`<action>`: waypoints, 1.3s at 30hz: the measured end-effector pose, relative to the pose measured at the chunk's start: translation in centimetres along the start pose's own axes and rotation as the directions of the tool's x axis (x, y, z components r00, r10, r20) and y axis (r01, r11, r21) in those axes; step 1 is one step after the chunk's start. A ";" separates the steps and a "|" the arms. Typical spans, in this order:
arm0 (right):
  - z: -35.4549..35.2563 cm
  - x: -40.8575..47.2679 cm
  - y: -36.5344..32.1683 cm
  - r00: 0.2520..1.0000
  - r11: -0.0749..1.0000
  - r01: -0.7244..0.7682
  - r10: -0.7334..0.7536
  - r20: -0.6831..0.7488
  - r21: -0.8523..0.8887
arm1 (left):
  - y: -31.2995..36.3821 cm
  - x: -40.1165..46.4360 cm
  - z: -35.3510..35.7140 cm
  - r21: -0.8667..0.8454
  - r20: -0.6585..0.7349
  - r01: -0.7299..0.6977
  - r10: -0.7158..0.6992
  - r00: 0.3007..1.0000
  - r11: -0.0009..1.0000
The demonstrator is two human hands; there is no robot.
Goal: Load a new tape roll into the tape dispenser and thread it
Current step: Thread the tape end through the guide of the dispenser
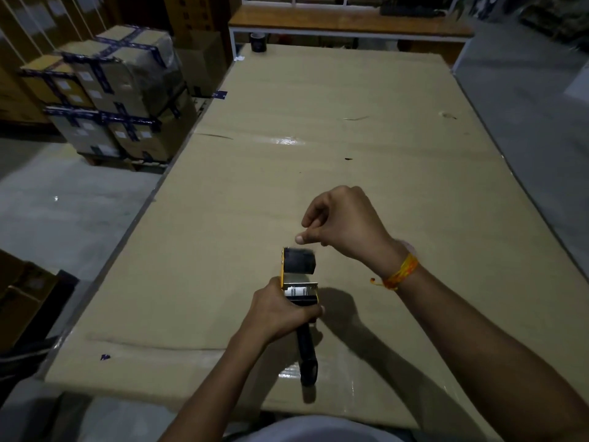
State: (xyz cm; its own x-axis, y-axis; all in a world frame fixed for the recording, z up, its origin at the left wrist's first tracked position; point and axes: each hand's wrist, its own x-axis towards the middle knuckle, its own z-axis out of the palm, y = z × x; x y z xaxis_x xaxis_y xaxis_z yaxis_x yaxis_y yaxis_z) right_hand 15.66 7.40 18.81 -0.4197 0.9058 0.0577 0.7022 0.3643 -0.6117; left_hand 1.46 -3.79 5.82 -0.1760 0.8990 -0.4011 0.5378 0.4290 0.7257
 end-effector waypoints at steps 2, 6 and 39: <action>0.6 0.3 0.4 1.000 0.999 0.001 -0.002 -0.014 -0.048 | -0.5 0.2 0.2 -0.006 -0.005 0.018 -0.018 1.000 1.000; 1.3 1.0 0.9 1.000 0.999 -0.009 0.009 0.000 -0.054 | -1.0 0.0 0.2 -0.017 -0.003 0.003 -0.003 1.000 1.000; 6.0 0.8 6.4 0.904 0.848 -0.290 0.091 0.417 0.444 | -3.2 -2.3 -1.9 -0.193 -0.159 -0.442 0.417 0.895 0.876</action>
State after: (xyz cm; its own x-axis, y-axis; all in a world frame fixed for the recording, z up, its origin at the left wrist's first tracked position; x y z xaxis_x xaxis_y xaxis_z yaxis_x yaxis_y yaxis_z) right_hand 16.42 9.15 10.19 -0.5556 0.7621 -0.3325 0.4621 -0.0495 -0.8855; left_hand -1.40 -7.09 5.52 -0.0647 0.9974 0.0326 0.3902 -0.0047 0.9207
